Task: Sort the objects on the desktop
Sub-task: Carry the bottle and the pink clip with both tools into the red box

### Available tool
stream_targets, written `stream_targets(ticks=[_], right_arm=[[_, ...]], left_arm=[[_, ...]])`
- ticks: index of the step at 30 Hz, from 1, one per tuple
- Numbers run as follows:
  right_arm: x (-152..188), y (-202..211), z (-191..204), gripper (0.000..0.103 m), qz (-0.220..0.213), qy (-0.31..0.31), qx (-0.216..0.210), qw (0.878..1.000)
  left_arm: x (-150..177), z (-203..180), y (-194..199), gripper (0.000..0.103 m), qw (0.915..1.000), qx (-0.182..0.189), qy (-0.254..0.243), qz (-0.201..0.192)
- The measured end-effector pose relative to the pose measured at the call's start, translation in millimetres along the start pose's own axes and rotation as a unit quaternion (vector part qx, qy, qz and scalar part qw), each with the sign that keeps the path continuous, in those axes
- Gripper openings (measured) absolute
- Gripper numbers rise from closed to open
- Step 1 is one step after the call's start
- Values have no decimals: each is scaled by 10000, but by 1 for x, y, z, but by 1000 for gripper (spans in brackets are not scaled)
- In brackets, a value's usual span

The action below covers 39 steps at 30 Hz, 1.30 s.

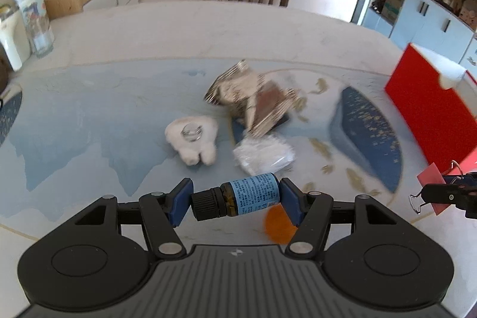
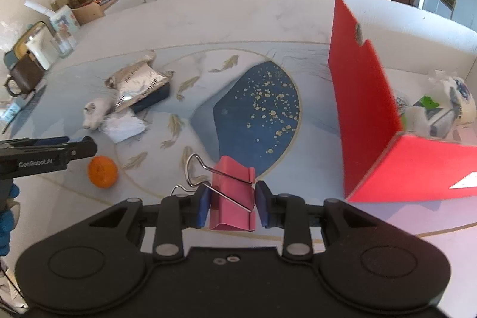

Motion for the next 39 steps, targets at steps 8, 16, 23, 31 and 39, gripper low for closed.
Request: stream_targets(ticks=[8, 16, 23, 31, 39], right_arm=[[-11, 37, -18, 31, -155, -25, -238, 9996], [-31, 76, -42, 31, -471, -77, -365, 9982], [-44, 101, -79, 31, -644, -225, -214, 9974], [-53, 114, -126, 31, -777, -418, 116, 9960], [-61, 117, -168, 31, -891, -447, 405, 9942]], left_arm=[[-15, -30, 27, 62, 9992, 134, -273, -277], [-43, -80, 47, 62, 9935, 605, -836, -490], [-75, -135, 53, 62, 9833, 1139, -1256, -666], [-110, -209, 41, 62, 9678, 1621, -1771, -756], [-133, -269, 25, 63, 9535, 1821, -2273, -777]])
Point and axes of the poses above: each gripper's, at about its wrist camera, not at the fingertips, and y roughly against the way its jaws point, z to its left, x to its underside, the point moved 2 cm from there along -y, roughly the way its jaws point, and after that the axes turned 5 degrees about -y, right-handed, at the moved point
